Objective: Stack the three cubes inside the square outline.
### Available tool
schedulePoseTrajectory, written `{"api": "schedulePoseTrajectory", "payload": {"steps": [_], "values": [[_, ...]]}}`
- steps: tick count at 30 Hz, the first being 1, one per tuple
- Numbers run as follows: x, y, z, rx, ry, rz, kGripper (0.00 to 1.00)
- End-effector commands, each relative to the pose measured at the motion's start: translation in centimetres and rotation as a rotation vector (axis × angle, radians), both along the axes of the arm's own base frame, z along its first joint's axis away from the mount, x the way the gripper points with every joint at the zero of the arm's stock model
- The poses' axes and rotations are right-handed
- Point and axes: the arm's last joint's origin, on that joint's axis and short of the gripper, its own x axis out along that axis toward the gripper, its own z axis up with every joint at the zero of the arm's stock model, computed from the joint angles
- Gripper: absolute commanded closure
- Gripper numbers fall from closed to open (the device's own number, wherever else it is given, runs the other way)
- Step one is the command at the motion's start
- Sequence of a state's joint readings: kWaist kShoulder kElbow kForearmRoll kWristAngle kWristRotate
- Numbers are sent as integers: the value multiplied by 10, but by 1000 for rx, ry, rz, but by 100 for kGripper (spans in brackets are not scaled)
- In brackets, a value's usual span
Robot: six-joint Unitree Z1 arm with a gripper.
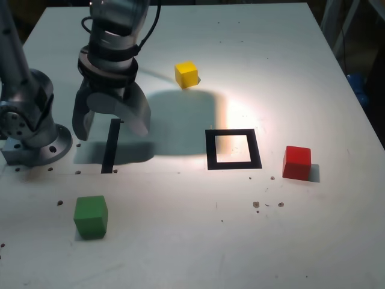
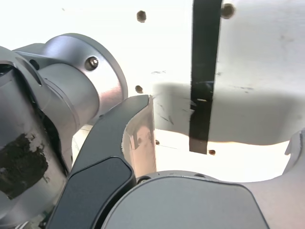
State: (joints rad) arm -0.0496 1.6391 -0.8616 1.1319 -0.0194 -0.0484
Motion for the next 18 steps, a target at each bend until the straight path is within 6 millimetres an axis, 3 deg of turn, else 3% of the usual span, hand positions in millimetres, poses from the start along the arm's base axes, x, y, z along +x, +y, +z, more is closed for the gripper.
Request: {"api": "schedulePoseTrajectory", "payload": {"steps": [1, 6, 18], "values": [[10, -3, -1, -2, 17, -22, 1], [34, -13, 5, -1, -3, -70, 1], [101, -38, 45, 20, -42, -158, 1]]}}
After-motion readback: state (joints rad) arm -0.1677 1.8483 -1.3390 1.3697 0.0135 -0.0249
